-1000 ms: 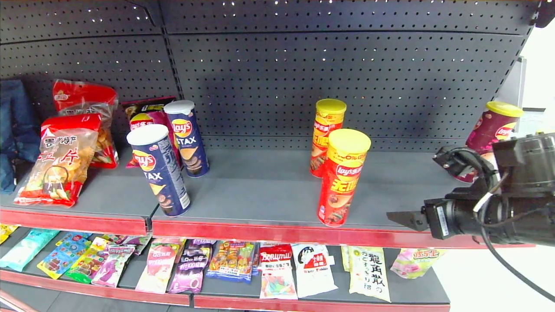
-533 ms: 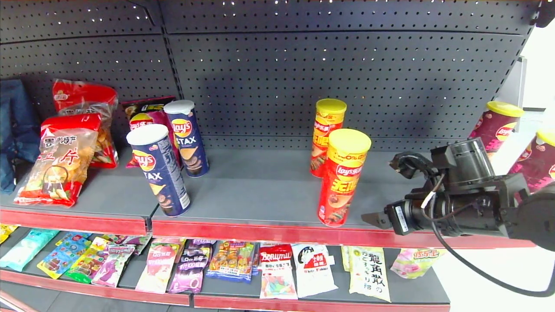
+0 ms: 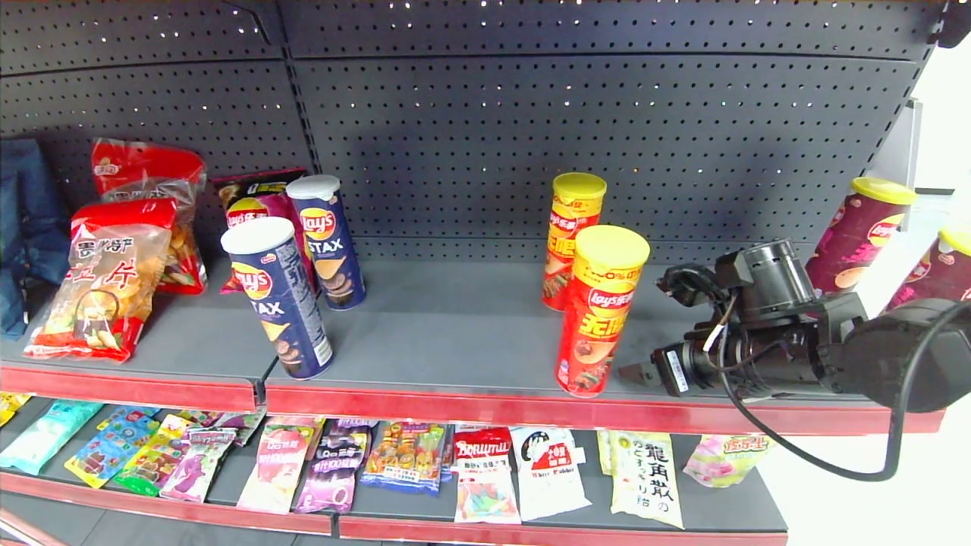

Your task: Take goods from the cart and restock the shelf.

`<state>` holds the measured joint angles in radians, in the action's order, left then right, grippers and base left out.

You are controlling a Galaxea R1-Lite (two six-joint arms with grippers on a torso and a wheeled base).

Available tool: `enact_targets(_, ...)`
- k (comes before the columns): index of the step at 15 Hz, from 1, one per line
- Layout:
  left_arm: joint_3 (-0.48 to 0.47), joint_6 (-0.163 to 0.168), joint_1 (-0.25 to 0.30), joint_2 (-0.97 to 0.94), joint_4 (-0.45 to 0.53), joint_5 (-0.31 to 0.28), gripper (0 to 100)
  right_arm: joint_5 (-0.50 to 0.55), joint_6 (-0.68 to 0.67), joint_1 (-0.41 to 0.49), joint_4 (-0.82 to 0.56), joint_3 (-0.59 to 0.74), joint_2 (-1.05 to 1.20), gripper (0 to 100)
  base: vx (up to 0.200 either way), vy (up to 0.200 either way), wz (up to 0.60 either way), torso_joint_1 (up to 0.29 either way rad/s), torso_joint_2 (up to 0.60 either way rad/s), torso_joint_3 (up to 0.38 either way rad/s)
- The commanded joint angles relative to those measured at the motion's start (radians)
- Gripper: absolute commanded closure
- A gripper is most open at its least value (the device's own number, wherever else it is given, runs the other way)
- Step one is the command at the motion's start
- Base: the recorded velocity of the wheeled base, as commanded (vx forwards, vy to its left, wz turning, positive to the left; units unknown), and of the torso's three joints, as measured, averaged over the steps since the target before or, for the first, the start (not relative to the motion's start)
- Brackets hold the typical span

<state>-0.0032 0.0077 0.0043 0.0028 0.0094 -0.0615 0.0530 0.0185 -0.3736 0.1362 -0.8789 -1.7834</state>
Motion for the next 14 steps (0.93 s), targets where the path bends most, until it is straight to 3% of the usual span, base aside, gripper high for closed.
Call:
enact_targets(1, 0.000, 0.000, 0.000, 0.000, 0.000, 0.000, 0, 0.001, 0.001, 0.004, 0.000, -0.012, -0.019, 0, 0.000, 0.000, 0.00, 0.000, 0.00, 0.000)
enact_targets(14, 0.000, 0.000, 0.000, 0.000, 0.000, 0.000, 0, 0.004, 0.023, -0.001, 0.043, -0.017, -0.062, 0, 0.000, 0.000, 0.00, 0.000, 0.00, 0.000)
